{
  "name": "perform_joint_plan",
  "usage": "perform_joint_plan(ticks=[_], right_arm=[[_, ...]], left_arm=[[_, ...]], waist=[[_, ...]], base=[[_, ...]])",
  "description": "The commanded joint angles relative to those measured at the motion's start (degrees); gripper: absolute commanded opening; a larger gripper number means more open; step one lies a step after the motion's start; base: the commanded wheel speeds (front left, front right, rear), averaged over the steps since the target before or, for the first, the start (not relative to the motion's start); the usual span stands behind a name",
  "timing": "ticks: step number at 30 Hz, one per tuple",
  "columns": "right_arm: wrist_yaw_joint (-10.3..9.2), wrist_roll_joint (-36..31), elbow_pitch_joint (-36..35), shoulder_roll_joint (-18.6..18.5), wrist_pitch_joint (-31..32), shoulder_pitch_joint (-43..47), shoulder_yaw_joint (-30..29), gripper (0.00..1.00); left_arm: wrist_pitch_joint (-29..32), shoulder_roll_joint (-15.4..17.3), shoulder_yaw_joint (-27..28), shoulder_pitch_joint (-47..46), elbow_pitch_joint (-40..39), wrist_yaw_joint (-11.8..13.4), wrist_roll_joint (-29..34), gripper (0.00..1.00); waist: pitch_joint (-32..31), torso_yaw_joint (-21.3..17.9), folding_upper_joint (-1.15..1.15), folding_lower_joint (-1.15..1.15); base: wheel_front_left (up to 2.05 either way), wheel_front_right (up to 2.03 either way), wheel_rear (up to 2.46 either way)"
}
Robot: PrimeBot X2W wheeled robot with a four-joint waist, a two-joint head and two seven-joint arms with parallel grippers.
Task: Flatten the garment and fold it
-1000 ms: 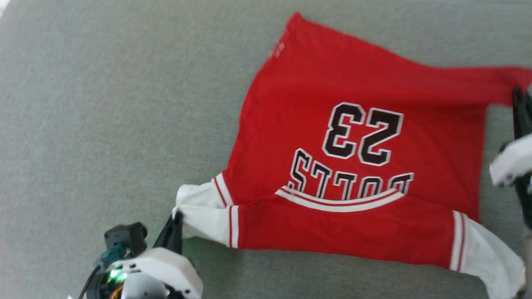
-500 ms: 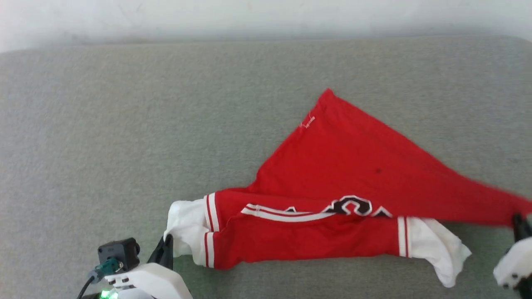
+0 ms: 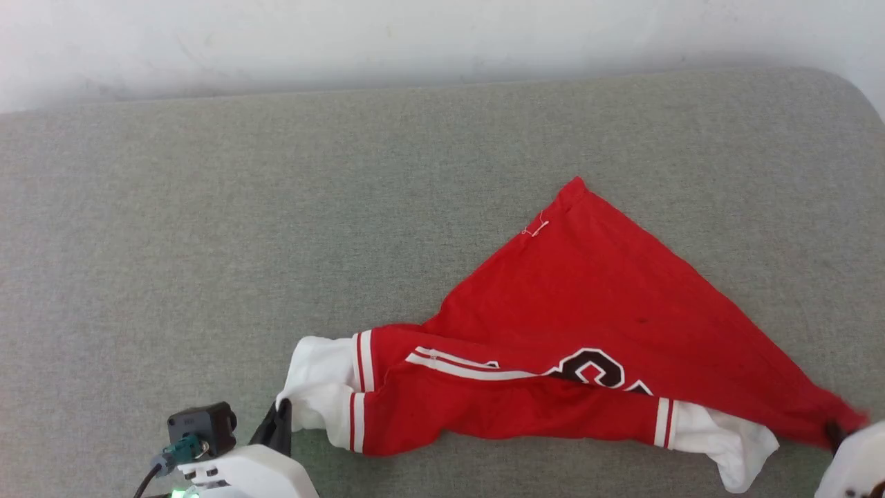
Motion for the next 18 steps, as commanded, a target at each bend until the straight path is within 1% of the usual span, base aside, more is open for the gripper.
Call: perform_joint_plan(ticks=[1,3,5,8,11,14,16,18], right_arm=[[-0.06,-0.67,-1.17,0.11,-1.71,-1.65,0.23,1.00],[-0.06,-1.59,-2.80,0.11,-6.01,-4.21,0.97,1.00],[-0.06,-2.62,-3.82,-0.15,-11.10,-6.98,3.66,1.00],[-0.06,-2.33,-3.20,-2.31,-19.28,-11.52,9.51,1.00],[-0.06,-1.28,-0.10,-5.51,-25.63,-16.46,16.27,1.00],[-0.06,0.02,4.46,-8.38,-28.36,-21.64,23.10,1.00],[-0.06,1.28,8.21,-10.11,-28.23,-25.43,27.17,1.00],[-0.06,3.08,12.42,-11.06,-27.35,-29.58,29.73,1.00]], left_arm=[[0.22,-0.02,-0.10,0.03,-0.06,0.13,-0.36,0.00],[0.16,0.00,-0.20,-0.11,-0.01,0.11,-0.38,0.00],[0.07,0.03,-0.29,-0.29,-0.01,0.09,-0.39,0.00],[-0.06,0.00,-0.53,-0.72,-0.01,0.05,-0.35,0.00],[-0.25,-0.17,-0.82,-1.29,-0.03,0.02,-0.33,0.00],[-0.45,-0.32,-1.13,-1.86,-0.02,-0.07,-0.32,0.00],[-0.59,-0.43,-1.37,-2.40,-0.01,-0.12,-0.25,0.00],[-0.78,-0.64,-1.65,-3.01,0.04,-0.19,-0.21,0.00]], waist=[[0.13,0.25,0.00,0.00],[0.33,0.62,0.00,0.00],[0.61,1.03,0.00,0.00],[1.26,1.74,0.00,0.00],[2.22,2.54,0.00,0.00],[3.40,3.48,0.00,0.00],[4.44,4.21,0.00,0.00],[5.61,4.98,0.00,0.00]], base=[[0.00,0.00,0.00],[0.00,0.00,0.00],[0.00,0.00,0.00],[0.00,0.00,0.00],[0.00,0.00,0.00],[0.00,0.00,0.00],[0.00,0.00,0.00],[0.00,0.00,0.00]])
